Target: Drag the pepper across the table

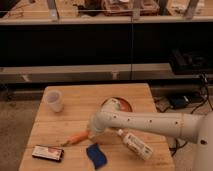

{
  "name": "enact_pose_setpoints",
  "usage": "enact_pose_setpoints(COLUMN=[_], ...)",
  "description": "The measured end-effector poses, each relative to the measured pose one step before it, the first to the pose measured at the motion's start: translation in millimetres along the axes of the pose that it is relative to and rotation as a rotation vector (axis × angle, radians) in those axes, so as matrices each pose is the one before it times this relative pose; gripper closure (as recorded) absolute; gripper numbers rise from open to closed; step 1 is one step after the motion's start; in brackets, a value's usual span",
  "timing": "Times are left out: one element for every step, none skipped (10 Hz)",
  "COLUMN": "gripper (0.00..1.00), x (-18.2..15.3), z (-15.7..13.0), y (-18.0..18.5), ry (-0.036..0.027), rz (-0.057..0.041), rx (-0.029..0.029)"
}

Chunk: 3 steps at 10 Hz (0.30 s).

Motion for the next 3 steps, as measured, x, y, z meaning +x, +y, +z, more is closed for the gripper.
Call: enact_pose_setpoints(gripper=[0.99, 0.99, 0.99], x=[1.22, 0.55, 0.47], z=[-0.81, -0.45, -0.77], y=[-0.45, -0.32, -0.65], ry=[0.00084, 0.0003, 0.00064], rz=[-0.00737, -0.00498, -0.00466], rx=[0.00096, 0.00084, 0.00163])
